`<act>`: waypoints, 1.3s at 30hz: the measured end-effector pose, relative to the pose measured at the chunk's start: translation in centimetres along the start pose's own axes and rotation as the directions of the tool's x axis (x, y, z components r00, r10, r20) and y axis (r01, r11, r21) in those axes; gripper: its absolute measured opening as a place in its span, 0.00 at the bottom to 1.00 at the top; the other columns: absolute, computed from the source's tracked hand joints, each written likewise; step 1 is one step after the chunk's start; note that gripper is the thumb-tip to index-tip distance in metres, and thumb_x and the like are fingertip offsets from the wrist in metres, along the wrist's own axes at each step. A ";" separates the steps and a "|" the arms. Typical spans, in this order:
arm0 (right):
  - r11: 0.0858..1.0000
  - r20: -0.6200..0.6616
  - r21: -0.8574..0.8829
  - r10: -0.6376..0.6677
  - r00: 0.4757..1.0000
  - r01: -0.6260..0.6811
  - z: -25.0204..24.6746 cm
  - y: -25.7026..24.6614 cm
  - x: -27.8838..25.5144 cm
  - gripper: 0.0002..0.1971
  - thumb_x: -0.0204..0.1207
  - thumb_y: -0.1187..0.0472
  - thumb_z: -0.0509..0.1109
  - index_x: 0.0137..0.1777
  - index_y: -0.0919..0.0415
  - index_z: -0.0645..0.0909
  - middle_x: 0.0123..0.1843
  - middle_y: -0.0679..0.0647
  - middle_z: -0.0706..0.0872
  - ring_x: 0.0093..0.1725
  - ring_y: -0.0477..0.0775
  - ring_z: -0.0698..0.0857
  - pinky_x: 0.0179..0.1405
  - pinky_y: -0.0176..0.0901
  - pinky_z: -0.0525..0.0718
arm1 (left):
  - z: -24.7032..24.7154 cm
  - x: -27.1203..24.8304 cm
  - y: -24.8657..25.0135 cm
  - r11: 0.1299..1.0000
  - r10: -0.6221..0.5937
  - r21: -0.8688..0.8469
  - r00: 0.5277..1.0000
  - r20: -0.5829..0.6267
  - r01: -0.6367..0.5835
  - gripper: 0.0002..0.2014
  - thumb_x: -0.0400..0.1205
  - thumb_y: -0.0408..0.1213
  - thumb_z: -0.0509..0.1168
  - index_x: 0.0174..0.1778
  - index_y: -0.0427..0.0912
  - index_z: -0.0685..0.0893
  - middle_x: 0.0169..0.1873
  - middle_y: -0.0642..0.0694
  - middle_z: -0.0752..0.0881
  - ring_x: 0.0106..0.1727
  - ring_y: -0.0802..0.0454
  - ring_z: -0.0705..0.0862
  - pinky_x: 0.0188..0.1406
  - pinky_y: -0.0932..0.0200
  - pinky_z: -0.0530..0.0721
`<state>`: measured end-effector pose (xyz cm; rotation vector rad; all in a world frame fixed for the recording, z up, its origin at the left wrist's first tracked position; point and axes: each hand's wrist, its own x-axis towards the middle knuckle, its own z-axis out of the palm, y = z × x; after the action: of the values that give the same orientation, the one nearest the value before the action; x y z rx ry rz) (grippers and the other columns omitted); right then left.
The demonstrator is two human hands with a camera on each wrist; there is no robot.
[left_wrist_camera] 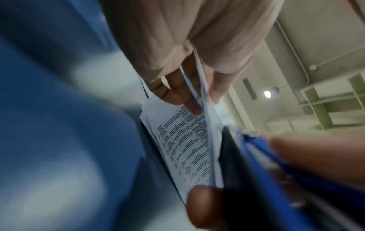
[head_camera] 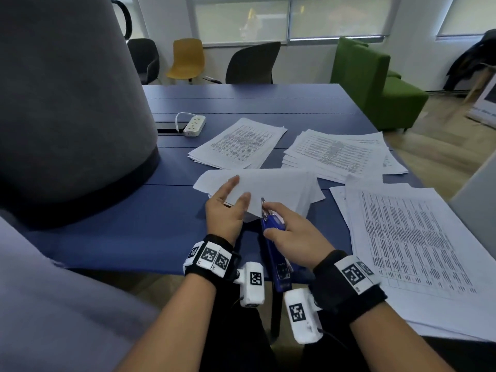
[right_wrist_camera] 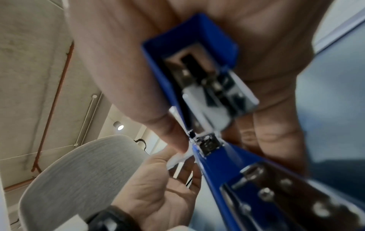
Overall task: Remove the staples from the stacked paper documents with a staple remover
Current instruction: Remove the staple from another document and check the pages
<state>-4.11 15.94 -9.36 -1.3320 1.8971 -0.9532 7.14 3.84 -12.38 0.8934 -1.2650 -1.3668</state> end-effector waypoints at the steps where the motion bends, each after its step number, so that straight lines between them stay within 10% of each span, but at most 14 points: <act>1: 1.000 -0.013 -0.006 0.003 1.000 -0.003 0.1 0.1 -0.1 0.28 0.80 0.56 0.67 0.77 0.35 0.70 0.64 0.42 0.85 0.47 0.42 0.85 0.47 0.27 0.78 | 0.0 -0.1 -0.1 0.999 -0.038 -0.040 0.999 -0.021 0.038 0.16 0.83 0.26 0.72 0.64 0.43 0.89 0.58 0.45 0.92 0.58 0.49 0.90 0.58 0.60 0.88; 4: 1.000 -0.046 -0.016 0.001 0.999 -0.002 0.2 -0.1 -0.4 0.29 0.78 0.56 0.69 0.77 0.32 0.70 0.61 0.40 0.87 0.38 0.37 0.84 0.38 0.20 0.76 | 0.0 -0.5 0.0 0.994 -0.067 -0.095 0.996 -0.054 0.062 0.11 0.83 0.26 0.71 0.54 0.46 0.92 0.50 0.49 0.94 0.51 0.54 0.90 0.55 0.58 0.88; 7: 0.999 -0.080 -0.018 -0.028 0.996 0.027 0.2 -0.6 -0.7 0.31 0.78 0.57 0.70 0.79 0.33 0.71 0.69 0.35 0.83 0.54 0.39 0.85 0.54 0.24 0.75 | 0.2 -1.2 0.4 0.996 0.011 -0.093 0.998 -0.069 -0.018 0.16 0.80 0.21 0.73 0.53 0.48 0.91 0.52 0.53 0.93 0.51 0.60 0.91 0.52 0.65 0.88; 15: 0.989 -0.041 -0.095 -0.114 0.993 0.110 -0.5 -1.6 -1.3 0.31 0.79 0.57 0.70 0.79 0.33 0.71 0.72 0.36 0.82 0.67 0.40 0.82 0.67 0.25 0.74 | 1.2 -1.9 1.4 0.978 -0.035 -0.206 0.993 -0.114 0.011 0.17 0.83 0.24 0.71 0.55 0.53 0.92 0.61 0.38 0.91 0.61 0.38 0.90 0.68 0.35 0.86; 22: 0.987 -0.083 -0.094 -0.136 0.987 0.128 -0.8 -2.4 -2.4 0.31 0.78 0.60 0.69 0.79 0.34 0.73 0.69 0.37 0.85 0.57 0.35 0.81 0.66 0.26 0.75 | 1.7 -3.6 1.7 0.983 0.021 -0.178 0.996 -0.090 -0.037 0.22 0.82 0.22 0.71 0.61 0.56 0.88 0.47 0.48 0.95 0.43 0.49 0.86 0.50 0.55 0.90; 28: 0.988 -0.080 -0.081 -0.135 0.988 0.129 -0.7 -2.6 -2.9 0.31 0.78 0.58 0.68 0.79 0.33 0.71 0.66 0.41 0.87 0.50 0.36 0.80 0.65 0.31 0.79 | 1.9 -4.2 1.7 0.974 0.002 -0.224 0.992 -0.125 -0.031 0.22 0.81 0.20 0.71 0.62 0.53 0.89 0.55 0.47 0.93 0.52 0.49 0.92 0.54 0.59 0.90; 39: 0.991 -0.060 -0.065 -0.121 0.991 0.117 -1.0 -2.9 -3.0 0.30 0.79 0.59 0.68 0.79 0.33 0.72 0.72 0.35 0.82 0.65 0.37 0.82 0.71 0.34 0.78 | 1.7 -4.4 2.1 0.981 0.043 -0.185 0.994 -0.099 -0.061 0.21 0.82 0.21 0.71 0.67 0.46 0.87 0.60 0.53 0.90 0.45 0.63 0.91 0.45 0.69 0.87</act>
<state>-2.55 18.32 -6.13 -1.4816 1.9260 -1.0151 6.76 8.65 -10.58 0.7796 -1.0613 -1.3609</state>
